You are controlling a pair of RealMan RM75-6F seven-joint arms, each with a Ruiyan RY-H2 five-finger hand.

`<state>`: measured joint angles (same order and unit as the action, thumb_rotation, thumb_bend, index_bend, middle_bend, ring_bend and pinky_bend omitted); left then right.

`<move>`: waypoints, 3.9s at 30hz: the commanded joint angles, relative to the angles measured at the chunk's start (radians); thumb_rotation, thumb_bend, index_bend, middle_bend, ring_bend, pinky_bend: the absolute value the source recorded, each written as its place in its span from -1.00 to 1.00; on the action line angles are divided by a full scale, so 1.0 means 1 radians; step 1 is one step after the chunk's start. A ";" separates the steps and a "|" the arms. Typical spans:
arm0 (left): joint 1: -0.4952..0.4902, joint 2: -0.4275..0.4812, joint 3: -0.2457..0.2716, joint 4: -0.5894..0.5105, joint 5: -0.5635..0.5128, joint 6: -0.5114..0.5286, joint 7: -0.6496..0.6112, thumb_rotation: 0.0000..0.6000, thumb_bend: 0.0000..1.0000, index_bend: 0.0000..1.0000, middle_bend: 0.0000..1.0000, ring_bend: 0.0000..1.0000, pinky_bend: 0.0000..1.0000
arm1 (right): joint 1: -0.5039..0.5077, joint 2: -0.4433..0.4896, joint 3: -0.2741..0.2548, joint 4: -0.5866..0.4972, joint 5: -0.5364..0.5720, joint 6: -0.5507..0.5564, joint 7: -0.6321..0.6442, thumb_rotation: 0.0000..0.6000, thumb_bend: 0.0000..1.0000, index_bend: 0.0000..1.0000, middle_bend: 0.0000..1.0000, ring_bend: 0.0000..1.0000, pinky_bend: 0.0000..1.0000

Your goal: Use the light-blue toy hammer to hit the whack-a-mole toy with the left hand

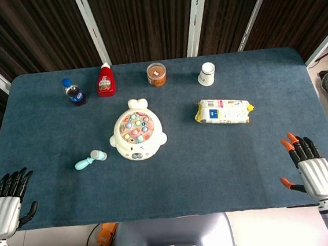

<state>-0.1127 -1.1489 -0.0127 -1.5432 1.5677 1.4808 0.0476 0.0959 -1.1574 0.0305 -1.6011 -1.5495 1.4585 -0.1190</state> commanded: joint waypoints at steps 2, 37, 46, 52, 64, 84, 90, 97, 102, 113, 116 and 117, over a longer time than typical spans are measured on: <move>-0.008 -0.002 0.002 0.001 0.003 -0.011 -0.013 1.00 -0.20 -1.00 -0.97 -1.00 -0.94 | -0.002 0.003 -0.002 -0.002 -0.001 0.001 0.000 1.00 -0.64 -1.00 -1.00 -1.00 -1.00; -0.273 -0.527 -0.235 0.263 -0.409 -0.338 0.015 1.00 -0.25 -0.74 -0.69 -0.88 -0.86 | 0.004 0.022 0.000 -0.003 0.011 -0.017 0.054 1.00 -0.64 -1.00 -1.00 -1.00 -1.00; -0.330 -0.598 -0.275 0.302 -0.488 -0.358 0.106 1.00 -0.24 -0.67 -0.62 -0.80 -0.82 | 0.005 0.027 -0.004 -0.003 0.005 -0.020 0.067 1.00 -0.64 -1.00 -1.00 -1.00 -1.00; -0.360 -0.639 -0.295 0.354 -0.540 -0.368 0.154 1.00 -0.24 -0.62 -0.57 -0.76 -0.82 | 0.004 0.036 -0.009 -0.002 -0.004 -0.018 0.088 1.00 -0.64 -1.00 -1.00 -1.00 -1.00; -0.379 -0.662 -0.310 0.399 -0.580 -0.380 0.159 1.00 -0.23 -0.49 -0.44 -0.66 -0.80 | 0.002 0.040 -0.008 -0.003 -0.004 -0.015 0.097 1.00 -0.64 -1.00 -1.00 -1.00 -1.00; -0.405 -0.666 -0.322 0.373 -0.611 -0.377 0.187 1.00 -0.23 -0.43 -0.38 -0.61 -0.77 | 0.002 0.039 -0.007 -0.004 0.000 -0.014 0.098 1.00 -0.64 -1.00 -1.00 -1.00 -1.00; -0.411 -0.670 -0.324 0.378 -0.625 -0.377 0.197 1.00 -0.22 -0.38 -0.33 -0.56 -0.76 | 0.001 0.042 -0.006 -0.005 -0.001 -0.010 0.104 1.00 -0.64 -1.00 -1.00 -1.00 -1.00; -0.417 -0.673 -0.326 0.385 -0.638 -0.378 0.207 1.00 -0.18 -0.29 -0.24 -0.47 -0.72 | 0.000 0.042 -0.006 -0.005 -0.002 -0.010 0.105 1.00 -0.64 -1.00 -1.00 -1.00 -1.00; -0.419 -0.673 -0.328 0.388 -0.648 -0.378 0.209 1.00 -0.10 -0.20 -0.17 -0.42 -0.70 | 0.000 0.042 -0.006 -0.004 -0.001 -0.010 0.106 1.00 -0.64 -1.00 -1.00 -1.00 -1.00; -0.420 -0.666 -0.320 0.383 -0.645 -0.382 0.212 1.00 -0.12 -0.20 -0.16 -0.42 -0.68 | -0.001 0.043 -0.005 -0.004 -0.001 -0.007 0.109 1.00 -0.64 -1.00 -1.00 -1.00 -1.00; -0.421 -0.662 -0.315 0.377 -0.640 -0.382 0.212 1.00 -0.14 -0.20 -0.17 -0.42 -0.68 | 0.000 0.043 -0.006 -0.005 -0.002 -0.008 0.109 1.00 -0.64 -1.00 -1.00 -1.00 -1.00; -0.422 -0.662 -0.315 0.377 -0.641 -0.383 0.213 1.00 -0.15 -0.21 -0.17 -0.42 -0.68 | 0.000 0.043 -0.006 -0.005 -0.003 -0.008 0.109 1.00 -0.64 -1.00 -1.00 -1.00 -1.00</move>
<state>-0.5342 -1.8113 -0.3275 -1.1663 0.9270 1.0981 0.2606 0.0956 -1.1142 0.0249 -1.6058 -1.5522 1.4504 -0.0095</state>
